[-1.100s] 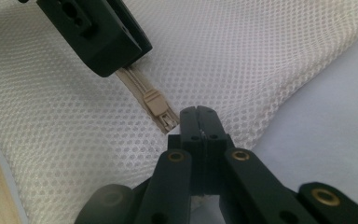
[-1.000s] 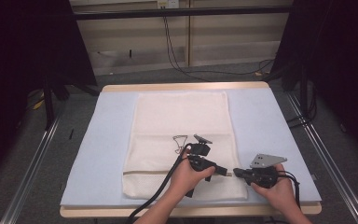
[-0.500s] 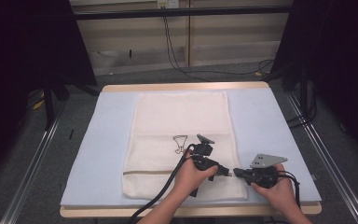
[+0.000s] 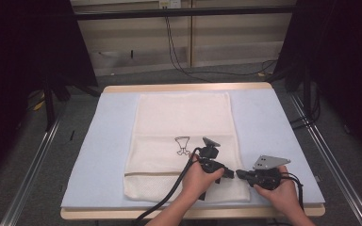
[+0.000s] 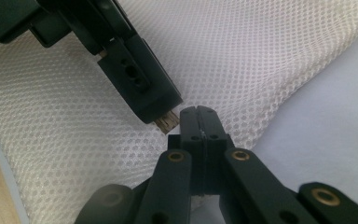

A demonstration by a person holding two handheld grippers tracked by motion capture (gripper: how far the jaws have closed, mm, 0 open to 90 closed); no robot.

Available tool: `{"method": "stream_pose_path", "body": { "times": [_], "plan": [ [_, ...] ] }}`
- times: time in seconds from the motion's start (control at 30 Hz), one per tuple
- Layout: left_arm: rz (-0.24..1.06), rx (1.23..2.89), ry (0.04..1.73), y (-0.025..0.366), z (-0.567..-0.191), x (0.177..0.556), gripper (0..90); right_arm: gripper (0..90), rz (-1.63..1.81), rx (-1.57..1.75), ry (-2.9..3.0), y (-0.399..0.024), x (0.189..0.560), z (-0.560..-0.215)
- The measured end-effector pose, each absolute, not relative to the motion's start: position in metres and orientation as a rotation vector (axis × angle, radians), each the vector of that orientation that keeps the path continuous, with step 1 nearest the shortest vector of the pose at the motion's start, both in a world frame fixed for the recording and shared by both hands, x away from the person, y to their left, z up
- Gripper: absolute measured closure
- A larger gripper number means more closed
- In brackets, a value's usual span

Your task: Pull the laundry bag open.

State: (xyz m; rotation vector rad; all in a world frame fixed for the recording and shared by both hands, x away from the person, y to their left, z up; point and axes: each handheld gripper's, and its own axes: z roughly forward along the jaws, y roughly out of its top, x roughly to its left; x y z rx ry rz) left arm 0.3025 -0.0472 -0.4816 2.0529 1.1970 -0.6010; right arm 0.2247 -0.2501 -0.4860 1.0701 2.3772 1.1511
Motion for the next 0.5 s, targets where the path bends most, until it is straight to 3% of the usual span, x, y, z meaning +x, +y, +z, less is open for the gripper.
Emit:
{"method": "stream_pose_path", "body": {
  "times": [0.23, 0.5],
  "plan": [
    [-0.606, 2.045, 1.213, -0.0490, -0.4836, 0.3022, 85.2, 90.0, 1.151, 1.074, 2.377, -0.2499, 0.2245, -0.4861],
    [-0.626, 2.021, 1.230, -0.0492, -0.4832, 0.3022, 87.0, 90.0, 1.151, 1.071, 2.379, -0.2498, 0.2242, -0.4861]
  ]
}}
